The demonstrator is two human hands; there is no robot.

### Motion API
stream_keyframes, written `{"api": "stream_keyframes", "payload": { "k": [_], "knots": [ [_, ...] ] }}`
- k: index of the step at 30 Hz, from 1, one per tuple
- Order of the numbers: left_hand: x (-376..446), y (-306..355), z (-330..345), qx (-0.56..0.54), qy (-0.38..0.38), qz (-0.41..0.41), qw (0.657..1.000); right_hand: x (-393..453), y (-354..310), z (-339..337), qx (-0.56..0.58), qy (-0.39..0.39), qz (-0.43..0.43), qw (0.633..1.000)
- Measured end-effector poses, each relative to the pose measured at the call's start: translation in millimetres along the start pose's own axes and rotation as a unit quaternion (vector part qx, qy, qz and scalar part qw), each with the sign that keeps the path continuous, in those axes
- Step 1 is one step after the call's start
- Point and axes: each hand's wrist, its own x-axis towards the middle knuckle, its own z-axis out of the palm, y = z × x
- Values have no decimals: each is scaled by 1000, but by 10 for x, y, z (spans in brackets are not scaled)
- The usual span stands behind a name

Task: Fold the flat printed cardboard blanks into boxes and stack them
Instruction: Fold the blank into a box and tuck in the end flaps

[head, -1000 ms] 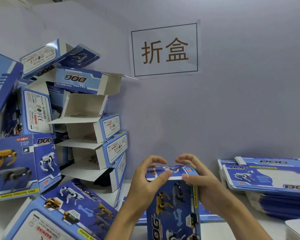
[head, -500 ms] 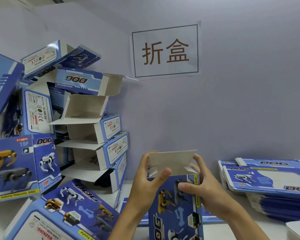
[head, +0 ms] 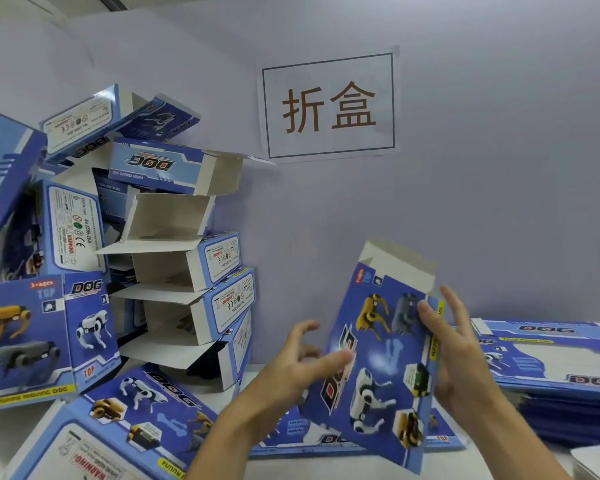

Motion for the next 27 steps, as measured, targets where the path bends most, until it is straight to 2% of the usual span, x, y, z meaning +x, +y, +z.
{"api": "stream_keyframes", "payload": {
  "k": [2,4,7,11,13,15,17,19,23,25,27],
  "knots": [
    [-23,6,-23,22,-29,-3,999,6,-31,-29,6,-3,-15,1000],
    [-41,9,-68,23,-24,7,999,-17,-49,-41,5,-30,-18,999],
    [-82,24,-161,46,-35,42,997,-39,-77,-88,-52,-113,0,992],
    [-105,132,-149,77,13,157,985,-67,-121,-6,-167,-229,47,958],
    [-78,150,-101,142,53,188,970,-72,-111,56,-231,-251,45,939],
    [-53,143,-58,151,124,198,960,-79,-89,96,-226,-235,36,945],
    [-22,104,-22,64,173,182,966,-92,-53,131,-202,-210,19,956],
    [12,83,25,-19,208,147,967,-114,2,169,-192,-196,2,962],
    [95,-9,73,-124,243,97,957,-159,83,295,-79,-187,34,979],
    [121,-35,135,-139,276,91,947,-171,107,379,-152,-123,4,981],
    [130,-42,209,-112,327,88,934,-173,133,445,-258,-13,-61,964]
  ]
}}
